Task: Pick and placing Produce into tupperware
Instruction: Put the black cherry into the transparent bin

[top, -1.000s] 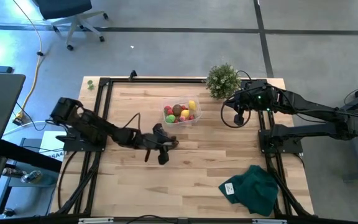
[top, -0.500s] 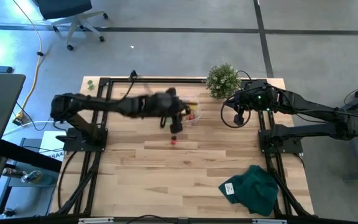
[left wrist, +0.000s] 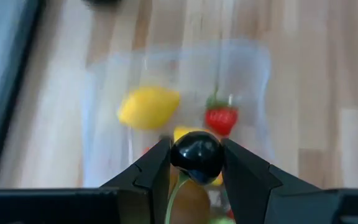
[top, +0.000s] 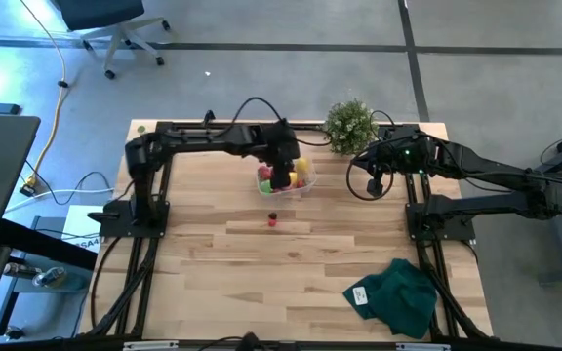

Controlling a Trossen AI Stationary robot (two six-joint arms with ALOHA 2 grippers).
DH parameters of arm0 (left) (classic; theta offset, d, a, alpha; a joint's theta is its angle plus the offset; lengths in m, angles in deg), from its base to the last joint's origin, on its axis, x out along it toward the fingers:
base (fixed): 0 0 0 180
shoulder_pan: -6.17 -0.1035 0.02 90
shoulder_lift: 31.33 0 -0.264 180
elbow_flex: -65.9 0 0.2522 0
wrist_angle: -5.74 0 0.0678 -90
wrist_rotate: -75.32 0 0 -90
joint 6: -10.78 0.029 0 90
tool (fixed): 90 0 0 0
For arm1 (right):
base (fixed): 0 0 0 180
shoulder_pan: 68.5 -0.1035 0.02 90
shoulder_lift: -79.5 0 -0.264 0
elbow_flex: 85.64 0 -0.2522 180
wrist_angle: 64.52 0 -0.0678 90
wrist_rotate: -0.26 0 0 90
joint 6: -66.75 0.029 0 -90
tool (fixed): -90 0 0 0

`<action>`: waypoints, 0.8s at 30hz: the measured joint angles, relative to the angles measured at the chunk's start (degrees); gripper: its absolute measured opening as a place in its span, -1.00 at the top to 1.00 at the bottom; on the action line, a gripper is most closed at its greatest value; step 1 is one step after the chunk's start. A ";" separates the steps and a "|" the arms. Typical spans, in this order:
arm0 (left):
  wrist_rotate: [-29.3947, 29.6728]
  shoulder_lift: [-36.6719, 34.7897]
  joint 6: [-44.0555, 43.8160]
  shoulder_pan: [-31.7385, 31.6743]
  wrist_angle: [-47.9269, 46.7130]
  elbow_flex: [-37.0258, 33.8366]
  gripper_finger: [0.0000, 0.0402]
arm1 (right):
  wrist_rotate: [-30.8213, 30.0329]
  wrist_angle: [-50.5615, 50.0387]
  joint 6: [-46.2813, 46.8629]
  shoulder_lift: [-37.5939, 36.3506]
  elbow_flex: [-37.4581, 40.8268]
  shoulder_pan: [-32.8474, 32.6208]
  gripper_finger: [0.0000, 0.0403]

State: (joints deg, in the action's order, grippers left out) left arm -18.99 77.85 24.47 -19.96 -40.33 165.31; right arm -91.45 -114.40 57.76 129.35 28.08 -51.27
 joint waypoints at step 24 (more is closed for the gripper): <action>-0.16 7.80 -0.02 -0.51 5.27 -0.05 0.40 | 0.01 -0.03 -0.02 0.04 -0.01 -0.02 1.00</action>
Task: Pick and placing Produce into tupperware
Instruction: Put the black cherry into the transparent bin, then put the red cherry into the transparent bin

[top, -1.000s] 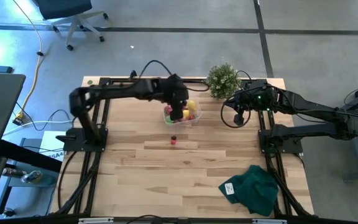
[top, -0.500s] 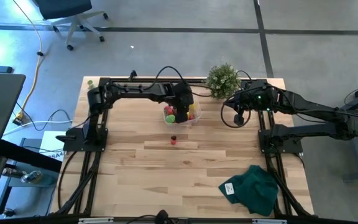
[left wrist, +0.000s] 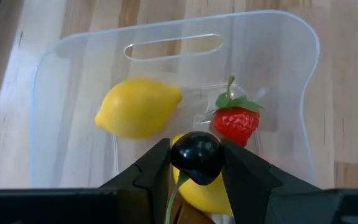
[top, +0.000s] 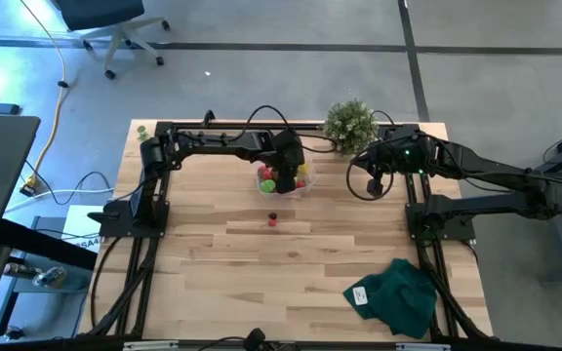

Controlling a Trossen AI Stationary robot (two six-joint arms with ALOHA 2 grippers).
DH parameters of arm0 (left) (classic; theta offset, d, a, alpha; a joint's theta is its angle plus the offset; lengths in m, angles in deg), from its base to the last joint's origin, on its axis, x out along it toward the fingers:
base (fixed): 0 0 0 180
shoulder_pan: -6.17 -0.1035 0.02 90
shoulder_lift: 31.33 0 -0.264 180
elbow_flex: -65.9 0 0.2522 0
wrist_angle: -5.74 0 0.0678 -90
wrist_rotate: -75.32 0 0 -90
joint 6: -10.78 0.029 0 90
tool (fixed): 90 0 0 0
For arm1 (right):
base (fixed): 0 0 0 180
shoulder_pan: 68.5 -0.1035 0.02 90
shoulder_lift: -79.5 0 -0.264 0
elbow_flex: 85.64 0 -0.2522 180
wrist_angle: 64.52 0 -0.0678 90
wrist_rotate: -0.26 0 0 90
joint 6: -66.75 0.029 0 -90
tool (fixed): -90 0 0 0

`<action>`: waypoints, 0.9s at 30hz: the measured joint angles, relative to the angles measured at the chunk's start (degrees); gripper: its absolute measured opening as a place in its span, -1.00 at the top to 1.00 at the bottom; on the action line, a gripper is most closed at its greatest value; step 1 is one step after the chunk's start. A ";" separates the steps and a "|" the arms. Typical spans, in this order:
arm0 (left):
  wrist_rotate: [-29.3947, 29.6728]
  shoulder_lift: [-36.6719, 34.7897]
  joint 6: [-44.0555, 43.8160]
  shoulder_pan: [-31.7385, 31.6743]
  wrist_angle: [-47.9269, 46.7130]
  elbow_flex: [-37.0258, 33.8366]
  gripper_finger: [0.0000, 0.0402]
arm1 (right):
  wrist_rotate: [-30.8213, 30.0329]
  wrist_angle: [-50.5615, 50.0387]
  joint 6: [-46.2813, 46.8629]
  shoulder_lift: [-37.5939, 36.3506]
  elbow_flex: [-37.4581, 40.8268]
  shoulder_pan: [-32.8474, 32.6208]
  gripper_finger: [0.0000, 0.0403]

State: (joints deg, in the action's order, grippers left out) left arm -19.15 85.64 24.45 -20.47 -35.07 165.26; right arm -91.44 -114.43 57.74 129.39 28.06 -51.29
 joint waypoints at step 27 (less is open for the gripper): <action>-1.92 -0.03 1.05 0.02 0.03 0.00 -0.25 | -0.01 0.01 0.00 0.00 0.02 0.01 1.00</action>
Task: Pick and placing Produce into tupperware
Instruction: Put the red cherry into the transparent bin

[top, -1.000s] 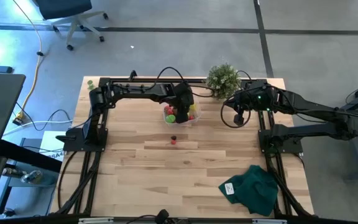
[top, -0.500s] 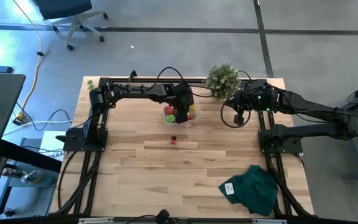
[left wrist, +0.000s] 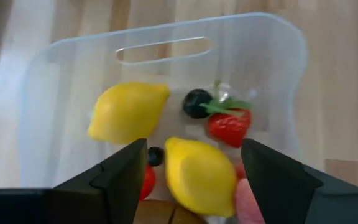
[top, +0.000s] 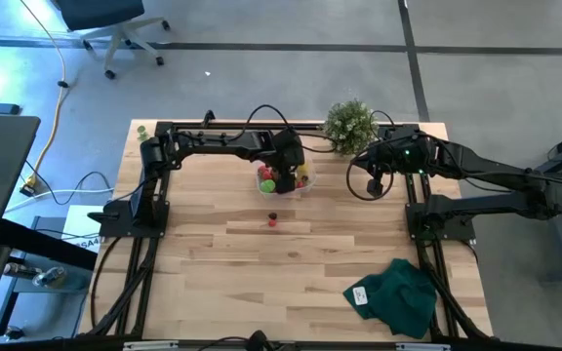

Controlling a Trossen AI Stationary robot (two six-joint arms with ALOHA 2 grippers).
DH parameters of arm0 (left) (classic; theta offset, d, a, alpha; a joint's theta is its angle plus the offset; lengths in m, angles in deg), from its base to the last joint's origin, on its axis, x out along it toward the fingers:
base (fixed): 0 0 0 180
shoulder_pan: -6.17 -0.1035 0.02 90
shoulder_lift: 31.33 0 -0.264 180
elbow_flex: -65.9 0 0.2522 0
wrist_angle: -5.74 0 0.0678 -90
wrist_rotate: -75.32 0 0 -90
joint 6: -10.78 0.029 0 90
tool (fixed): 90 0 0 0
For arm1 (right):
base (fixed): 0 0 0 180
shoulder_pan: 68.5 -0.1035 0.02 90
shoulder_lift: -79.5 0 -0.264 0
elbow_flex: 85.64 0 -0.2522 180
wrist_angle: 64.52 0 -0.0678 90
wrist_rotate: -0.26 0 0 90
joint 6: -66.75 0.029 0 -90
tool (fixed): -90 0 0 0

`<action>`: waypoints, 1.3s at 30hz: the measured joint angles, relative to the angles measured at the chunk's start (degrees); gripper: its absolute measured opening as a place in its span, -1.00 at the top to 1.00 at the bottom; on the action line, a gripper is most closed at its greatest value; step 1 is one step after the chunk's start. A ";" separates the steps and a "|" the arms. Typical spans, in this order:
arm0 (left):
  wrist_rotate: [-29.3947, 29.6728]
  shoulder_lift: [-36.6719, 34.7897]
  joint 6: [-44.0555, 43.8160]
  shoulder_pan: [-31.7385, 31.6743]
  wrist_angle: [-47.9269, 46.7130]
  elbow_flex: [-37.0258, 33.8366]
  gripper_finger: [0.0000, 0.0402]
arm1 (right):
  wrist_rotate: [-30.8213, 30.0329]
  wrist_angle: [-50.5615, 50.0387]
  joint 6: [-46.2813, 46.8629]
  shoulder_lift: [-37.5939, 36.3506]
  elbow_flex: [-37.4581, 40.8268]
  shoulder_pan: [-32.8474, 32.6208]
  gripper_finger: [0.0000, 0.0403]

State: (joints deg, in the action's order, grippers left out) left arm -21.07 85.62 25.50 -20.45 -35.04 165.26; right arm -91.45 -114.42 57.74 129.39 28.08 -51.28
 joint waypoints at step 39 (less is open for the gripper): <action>-3.79 -18.58 0.86 3.54 -10.80 0.04 -0.26 | 0.02 -0.02 0.02 0.00 0.00 -0.01 1.00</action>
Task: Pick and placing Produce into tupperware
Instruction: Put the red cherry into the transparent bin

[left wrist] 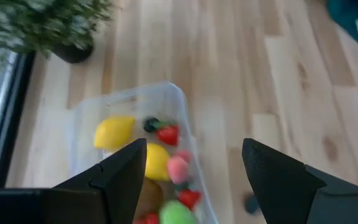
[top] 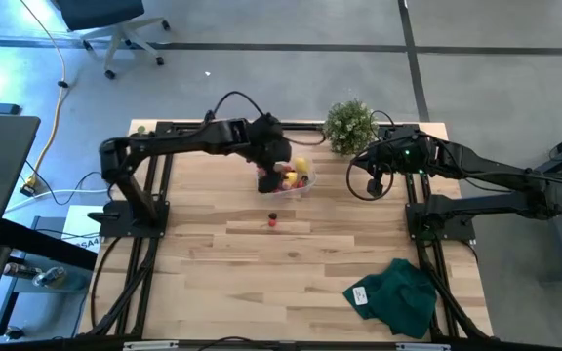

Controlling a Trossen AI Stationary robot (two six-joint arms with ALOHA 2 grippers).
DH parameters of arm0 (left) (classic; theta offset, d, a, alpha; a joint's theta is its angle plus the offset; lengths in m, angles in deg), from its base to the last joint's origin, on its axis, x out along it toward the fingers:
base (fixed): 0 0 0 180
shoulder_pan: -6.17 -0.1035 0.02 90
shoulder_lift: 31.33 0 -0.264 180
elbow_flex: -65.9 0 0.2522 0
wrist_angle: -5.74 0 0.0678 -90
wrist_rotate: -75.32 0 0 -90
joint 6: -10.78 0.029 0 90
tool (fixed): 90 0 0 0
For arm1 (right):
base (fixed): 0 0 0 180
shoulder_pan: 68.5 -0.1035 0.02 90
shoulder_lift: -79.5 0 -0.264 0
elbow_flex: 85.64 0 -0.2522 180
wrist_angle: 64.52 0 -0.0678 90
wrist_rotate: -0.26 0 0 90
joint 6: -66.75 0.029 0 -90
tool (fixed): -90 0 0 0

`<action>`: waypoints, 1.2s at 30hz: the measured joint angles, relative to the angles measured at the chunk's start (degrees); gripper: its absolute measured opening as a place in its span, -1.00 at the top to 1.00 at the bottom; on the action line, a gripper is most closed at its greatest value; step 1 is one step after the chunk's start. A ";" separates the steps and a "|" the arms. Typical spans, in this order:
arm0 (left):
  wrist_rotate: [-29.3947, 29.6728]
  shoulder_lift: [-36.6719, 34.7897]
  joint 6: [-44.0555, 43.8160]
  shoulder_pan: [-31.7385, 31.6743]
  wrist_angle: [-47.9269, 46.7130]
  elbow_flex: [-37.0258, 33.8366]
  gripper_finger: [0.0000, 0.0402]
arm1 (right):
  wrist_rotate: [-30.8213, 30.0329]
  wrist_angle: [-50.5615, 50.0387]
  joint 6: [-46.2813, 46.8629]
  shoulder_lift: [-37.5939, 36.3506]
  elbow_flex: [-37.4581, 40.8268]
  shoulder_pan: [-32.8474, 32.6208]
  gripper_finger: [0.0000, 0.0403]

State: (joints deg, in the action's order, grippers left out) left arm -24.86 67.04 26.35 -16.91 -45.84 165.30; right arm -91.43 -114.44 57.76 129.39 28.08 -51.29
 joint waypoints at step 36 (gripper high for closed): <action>31.80 -3.93 -44.26 31.35 19.73 -27.09 -0.26 | -0.02 0.01 -0.02 0.00 -0.01 0.00 1.00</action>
State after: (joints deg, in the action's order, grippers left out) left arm 6.94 63.10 -17.90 14.44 -26.11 138.21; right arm -91.45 -114.43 57.74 129.39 28.08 -51.29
